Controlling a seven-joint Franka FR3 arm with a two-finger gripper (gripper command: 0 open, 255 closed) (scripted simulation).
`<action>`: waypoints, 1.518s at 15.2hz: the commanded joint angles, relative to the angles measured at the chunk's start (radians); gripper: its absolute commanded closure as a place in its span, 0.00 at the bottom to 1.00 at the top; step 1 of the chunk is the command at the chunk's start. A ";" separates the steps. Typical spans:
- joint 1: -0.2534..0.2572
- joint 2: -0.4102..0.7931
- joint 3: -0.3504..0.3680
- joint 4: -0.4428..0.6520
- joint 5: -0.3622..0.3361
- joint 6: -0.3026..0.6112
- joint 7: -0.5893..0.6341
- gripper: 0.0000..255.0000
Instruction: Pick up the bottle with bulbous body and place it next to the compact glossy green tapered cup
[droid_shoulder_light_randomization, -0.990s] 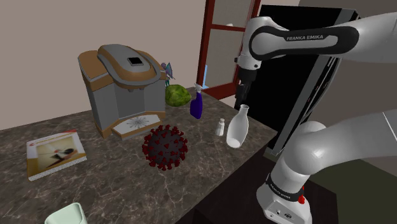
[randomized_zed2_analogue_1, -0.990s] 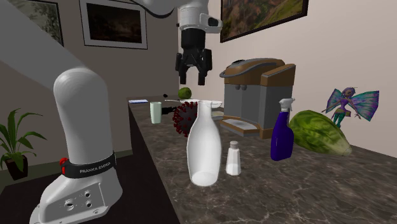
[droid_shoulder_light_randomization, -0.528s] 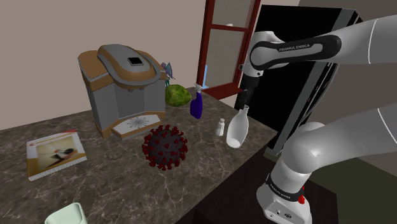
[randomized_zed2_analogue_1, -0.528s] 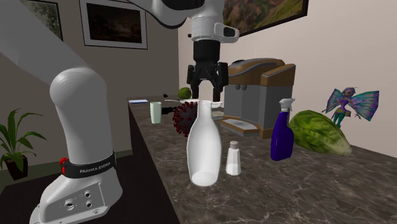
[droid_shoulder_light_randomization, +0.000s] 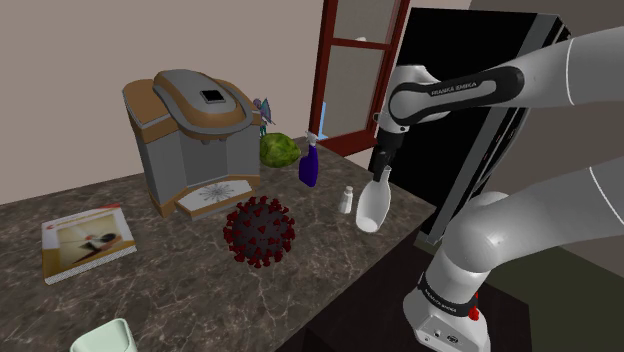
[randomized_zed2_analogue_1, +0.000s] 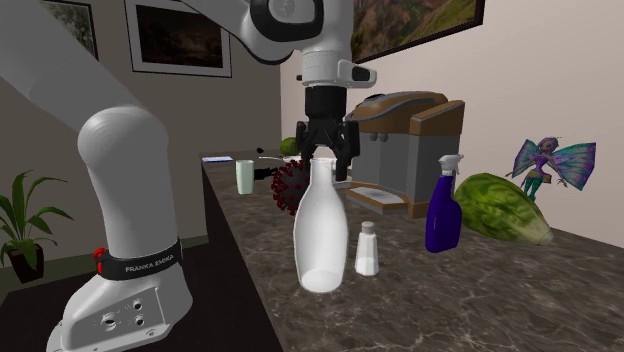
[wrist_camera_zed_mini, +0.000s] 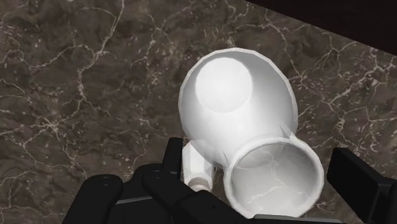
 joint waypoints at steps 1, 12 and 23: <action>-0.001 -0.001 0.000 -0.005 -0.001 0.005 0.000 0.00; -0.001 -0.001 0.000 -0.005 -0.001 0.005 0.001 1.00; 0.004 -0.031 0.018 0.071 0.014 -0.101 -0.003 1.00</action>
